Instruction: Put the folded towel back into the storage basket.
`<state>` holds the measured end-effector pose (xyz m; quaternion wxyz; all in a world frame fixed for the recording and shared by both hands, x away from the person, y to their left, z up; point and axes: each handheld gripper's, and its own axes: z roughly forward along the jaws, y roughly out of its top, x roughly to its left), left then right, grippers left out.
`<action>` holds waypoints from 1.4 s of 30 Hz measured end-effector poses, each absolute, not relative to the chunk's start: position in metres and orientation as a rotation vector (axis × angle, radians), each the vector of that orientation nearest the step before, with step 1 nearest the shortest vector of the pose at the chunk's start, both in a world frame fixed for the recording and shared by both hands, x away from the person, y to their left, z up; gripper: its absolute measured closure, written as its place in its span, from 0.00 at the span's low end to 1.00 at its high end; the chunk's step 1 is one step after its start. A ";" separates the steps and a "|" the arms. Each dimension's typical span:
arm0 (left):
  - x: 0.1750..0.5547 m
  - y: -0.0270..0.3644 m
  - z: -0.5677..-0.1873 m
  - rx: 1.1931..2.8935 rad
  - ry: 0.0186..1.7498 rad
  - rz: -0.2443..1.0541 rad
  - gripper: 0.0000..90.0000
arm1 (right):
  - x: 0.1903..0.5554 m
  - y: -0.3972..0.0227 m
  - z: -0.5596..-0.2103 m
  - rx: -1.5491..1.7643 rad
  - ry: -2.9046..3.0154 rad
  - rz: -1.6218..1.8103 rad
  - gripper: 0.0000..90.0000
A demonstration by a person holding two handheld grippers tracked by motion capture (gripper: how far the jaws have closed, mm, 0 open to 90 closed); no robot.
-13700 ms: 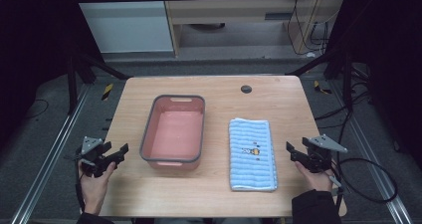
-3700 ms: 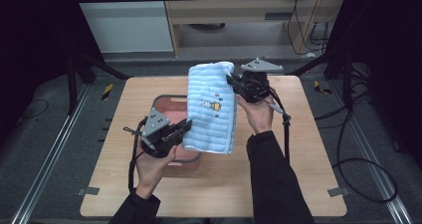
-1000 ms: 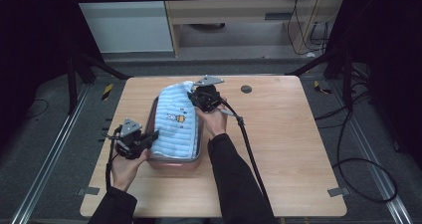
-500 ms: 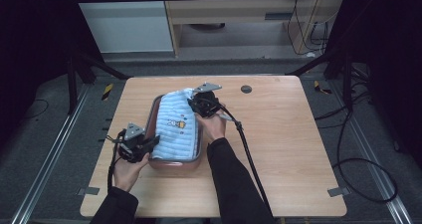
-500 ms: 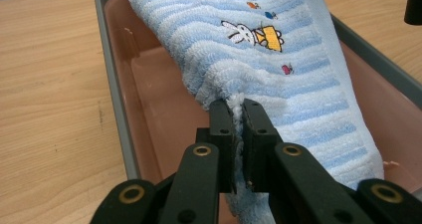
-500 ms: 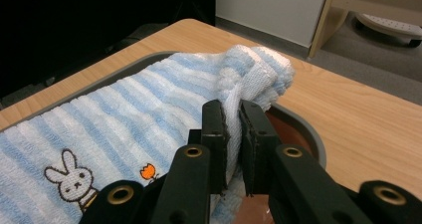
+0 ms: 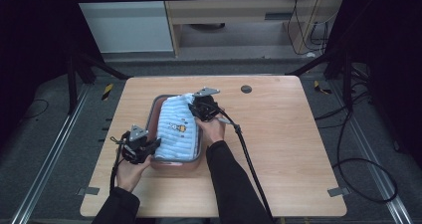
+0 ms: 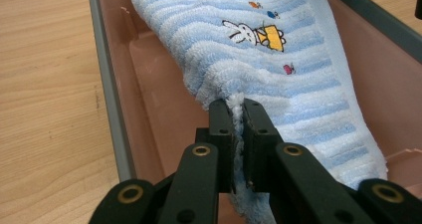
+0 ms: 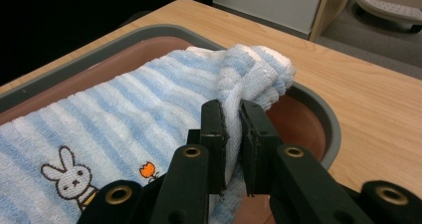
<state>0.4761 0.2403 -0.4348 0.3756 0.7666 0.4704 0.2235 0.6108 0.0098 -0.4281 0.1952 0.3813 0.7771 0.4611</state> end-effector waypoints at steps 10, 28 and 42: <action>0.479 0.240 -0.436 1.977 1.234 0.583 0.80 | 0.614 0.012 -0.437 1.048 2.228 1.193 0.77; 0.466 0.243 -0.412 1.904 1.145 0.610 0.59 | 0.590 -0.028 -0.392 1.039 2.076 1.338 0.47; 0.455 0.256 -0.402 1.870 1.107 0.640 0.43 | 0.558 -0.099 -0.377 1.102 2.000 1.368 0.31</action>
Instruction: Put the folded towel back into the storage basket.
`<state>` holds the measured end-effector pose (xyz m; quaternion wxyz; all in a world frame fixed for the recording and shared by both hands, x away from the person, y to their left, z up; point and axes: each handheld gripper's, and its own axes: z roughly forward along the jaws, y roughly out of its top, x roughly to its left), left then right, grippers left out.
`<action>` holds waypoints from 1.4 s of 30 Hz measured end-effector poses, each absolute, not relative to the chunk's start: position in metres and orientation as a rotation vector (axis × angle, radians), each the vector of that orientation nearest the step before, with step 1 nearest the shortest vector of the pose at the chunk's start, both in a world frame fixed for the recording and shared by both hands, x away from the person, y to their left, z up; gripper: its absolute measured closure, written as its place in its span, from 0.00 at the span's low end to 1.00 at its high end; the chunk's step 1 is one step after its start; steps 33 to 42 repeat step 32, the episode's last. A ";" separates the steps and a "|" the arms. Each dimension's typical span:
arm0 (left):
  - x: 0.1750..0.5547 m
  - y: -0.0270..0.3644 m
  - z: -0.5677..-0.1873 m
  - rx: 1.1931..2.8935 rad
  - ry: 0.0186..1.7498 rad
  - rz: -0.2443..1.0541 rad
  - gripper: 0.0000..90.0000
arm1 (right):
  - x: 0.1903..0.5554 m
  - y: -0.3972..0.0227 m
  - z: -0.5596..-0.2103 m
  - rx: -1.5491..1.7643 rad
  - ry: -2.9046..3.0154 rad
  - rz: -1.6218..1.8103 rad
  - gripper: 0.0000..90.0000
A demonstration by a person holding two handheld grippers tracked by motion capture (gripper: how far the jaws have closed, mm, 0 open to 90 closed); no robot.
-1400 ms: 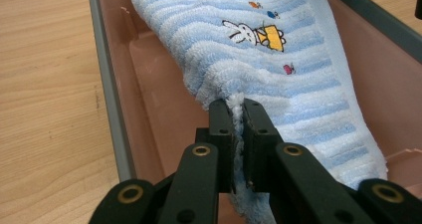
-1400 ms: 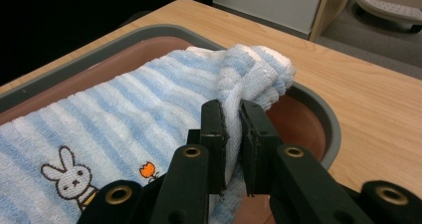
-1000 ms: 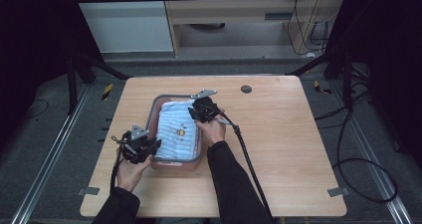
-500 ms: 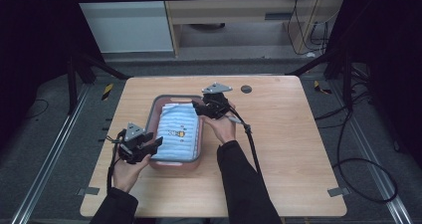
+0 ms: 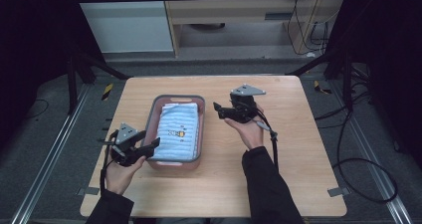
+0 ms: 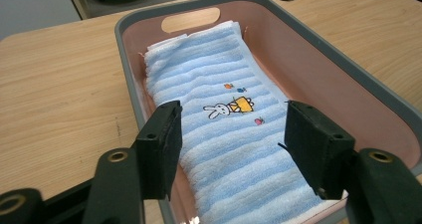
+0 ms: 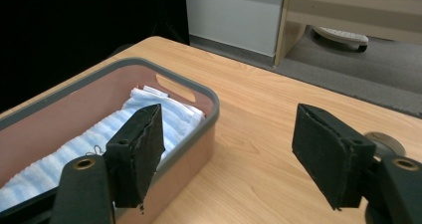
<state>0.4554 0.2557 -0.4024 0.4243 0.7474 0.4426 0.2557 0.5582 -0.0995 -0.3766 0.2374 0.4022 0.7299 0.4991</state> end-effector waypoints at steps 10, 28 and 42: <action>0.450 0.274 -0.404 1.845 1.121 0.678 0.33 | 0.533 -0.154 -0.388 1.151 1.951 1.349 0.26; 0.450 0.301 -0.412 1.815 1.176 0.706 0.27 | 0.498 -0.223 -0.417 1.261 1.896 1.289 0.21; 0.450 0.305 -0.414 1.813 1.187 0.707 0.26 | 0.489 -0.237 -0.425 1.273 1.892 1.264 0.22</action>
